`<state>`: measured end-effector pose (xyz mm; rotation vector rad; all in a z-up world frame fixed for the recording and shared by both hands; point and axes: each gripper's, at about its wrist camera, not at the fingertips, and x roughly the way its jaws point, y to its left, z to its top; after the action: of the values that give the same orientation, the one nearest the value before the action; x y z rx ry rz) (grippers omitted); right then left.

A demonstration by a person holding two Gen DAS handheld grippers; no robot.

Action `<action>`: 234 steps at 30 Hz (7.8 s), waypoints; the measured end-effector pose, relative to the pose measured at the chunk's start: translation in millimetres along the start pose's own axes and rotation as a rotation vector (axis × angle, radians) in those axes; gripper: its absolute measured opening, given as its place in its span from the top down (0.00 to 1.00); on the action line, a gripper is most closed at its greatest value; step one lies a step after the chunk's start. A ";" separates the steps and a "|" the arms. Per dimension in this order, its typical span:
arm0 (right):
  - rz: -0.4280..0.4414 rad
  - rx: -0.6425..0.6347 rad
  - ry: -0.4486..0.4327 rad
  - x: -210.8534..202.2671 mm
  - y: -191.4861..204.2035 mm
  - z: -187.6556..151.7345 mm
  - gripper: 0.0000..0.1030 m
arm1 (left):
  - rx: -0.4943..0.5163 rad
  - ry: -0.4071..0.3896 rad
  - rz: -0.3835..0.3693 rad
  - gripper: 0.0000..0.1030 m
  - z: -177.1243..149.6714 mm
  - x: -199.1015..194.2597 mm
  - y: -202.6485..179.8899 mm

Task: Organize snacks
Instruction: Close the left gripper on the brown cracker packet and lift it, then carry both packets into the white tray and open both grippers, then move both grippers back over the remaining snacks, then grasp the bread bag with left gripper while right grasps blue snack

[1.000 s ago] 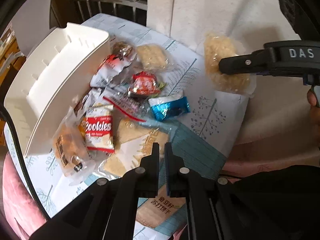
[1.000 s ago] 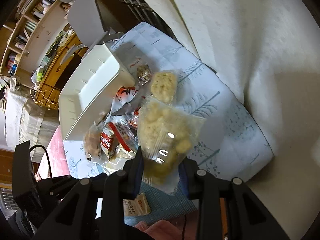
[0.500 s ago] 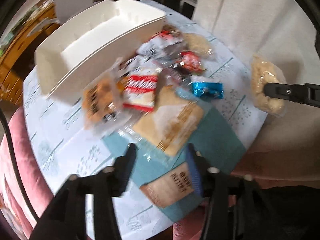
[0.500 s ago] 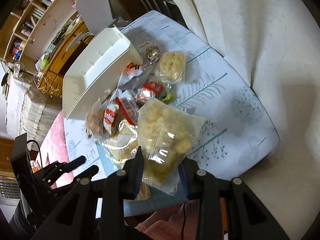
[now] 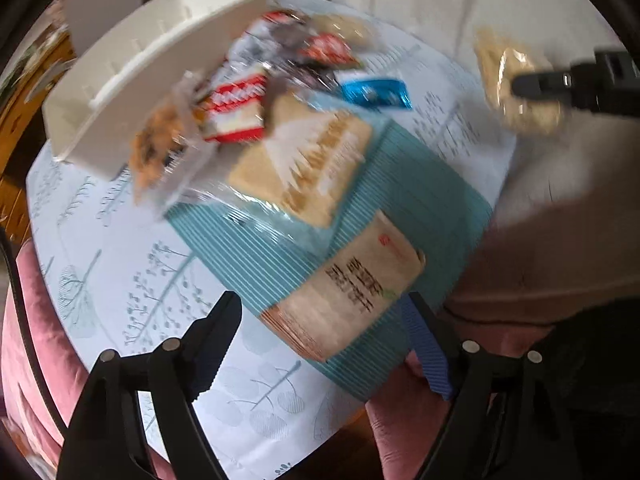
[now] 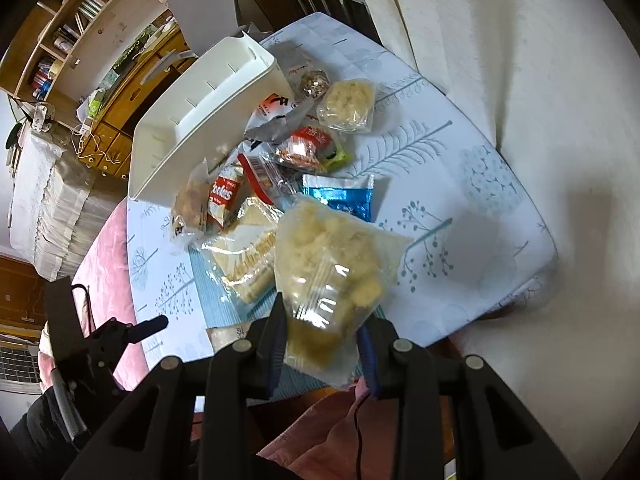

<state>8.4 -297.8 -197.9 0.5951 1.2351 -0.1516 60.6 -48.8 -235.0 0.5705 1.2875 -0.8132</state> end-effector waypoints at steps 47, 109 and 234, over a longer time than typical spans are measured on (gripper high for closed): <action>-0.052 0.038 0.014 10.2 -8.8 1.3 0.70 | 0.254 0.073 0.031 0.44 15.0 81.6 -56.6; 0.190 -0.258 -0.113 -2.6 123.2 170.3 0.70 | -0.453 -0.486 0.094 0.48 111.6 -115.7 119.8; -0.102 -0.896 -0.078 131.3 21.0 52.2 0.50 | 0.150 0.252 0.027 0.00 140.7 114.4 9.3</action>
<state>105.9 -279.5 -300.7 -0.2502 1.1178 0.2868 161.7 -174.8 -317.8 0.8301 1.4519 -0.8390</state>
